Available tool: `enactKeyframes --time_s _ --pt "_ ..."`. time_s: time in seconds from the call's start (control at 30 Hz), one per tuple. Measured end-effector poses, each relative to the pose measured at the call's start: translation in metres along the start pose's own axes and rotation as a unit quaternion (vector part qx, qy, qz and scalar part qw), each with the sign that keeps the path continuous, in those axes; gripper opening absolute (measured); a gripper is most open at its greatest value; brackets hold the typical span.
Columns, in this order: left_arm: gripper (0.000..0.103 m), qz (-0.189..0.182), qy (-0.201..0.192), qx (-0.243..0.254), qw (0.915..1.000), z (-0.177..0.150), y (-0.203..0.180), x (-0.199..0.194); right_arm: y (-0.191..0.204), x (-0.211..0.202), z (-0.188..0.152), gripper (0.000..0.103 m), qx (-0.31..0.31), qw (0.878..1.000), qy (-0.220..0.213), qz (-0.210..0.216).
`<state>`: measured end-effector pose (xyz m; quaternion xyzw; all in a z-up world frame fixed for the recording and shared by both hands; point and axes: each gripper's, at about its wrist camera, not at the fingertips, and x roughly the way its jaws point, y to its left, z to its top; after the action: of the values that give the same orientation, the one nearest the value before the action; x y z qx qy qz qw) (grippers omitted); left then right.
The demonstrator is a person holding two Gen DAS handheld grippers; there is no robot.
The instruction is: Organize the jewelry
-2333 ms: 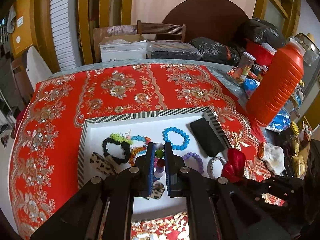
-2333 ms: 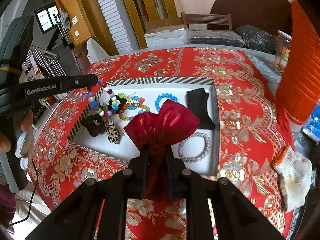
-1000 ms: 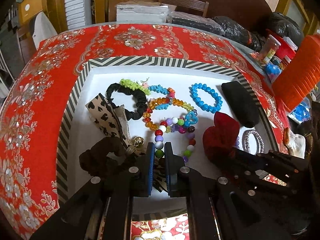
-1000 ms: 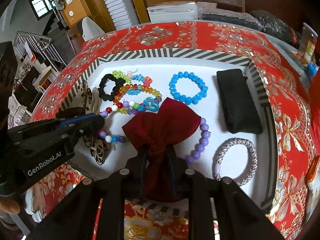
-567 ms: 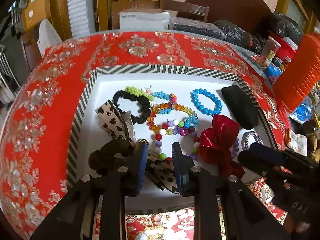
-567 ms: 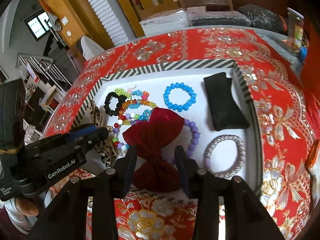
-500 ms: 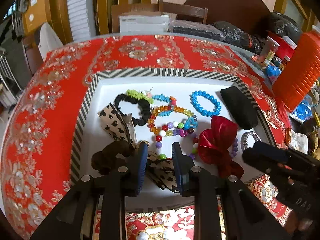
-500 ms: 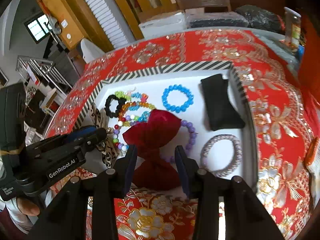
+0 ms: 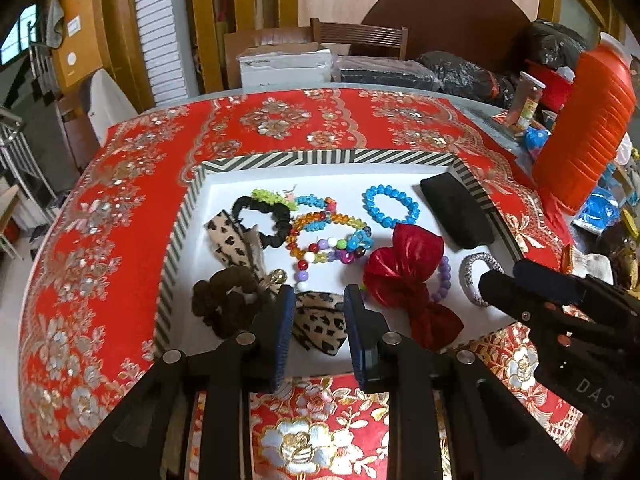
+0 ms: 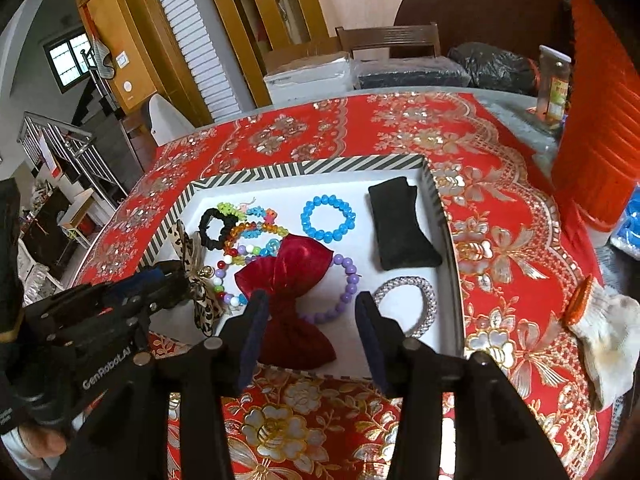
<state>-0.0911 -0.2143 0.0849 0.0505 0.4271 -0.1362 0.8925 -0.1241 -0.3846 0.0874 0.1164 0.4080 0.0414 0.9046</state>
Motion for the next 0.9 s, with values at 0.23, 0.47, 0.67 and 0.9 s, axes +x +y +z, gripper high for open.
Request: enactKeyframes --time_s 0.23,0.47,0.67,0.9 --pt "0.036 -0.001 -0.018 0.001 0.9998 -0.005 -0.005 -0.017 -0.001 -0.012 -0.004 0.052 -0.001 1.000 -0.009 -0.008" --pt "0.036 0.001 -0.043 0.005 0.9991 -0.012 -0.009 -0.034 0.000 -0.023 -0.008 0.053 -0.002 1.000 -0.017 -0.011" --pt "0.036 0.000 -0.049 0.003 0.9988 -0.015 -0.008 -0.041 0.005 -0.032 -0.009 0.054 -0.009 1.000 -0.021 -0.009" --pt "0.036 0.003 -0.064 0.005 0.9980 -0.018 -0.007 -0.052 0.012 -0.035 -0.012 0.054 -0.016 1.000 -0.019 -0.006"
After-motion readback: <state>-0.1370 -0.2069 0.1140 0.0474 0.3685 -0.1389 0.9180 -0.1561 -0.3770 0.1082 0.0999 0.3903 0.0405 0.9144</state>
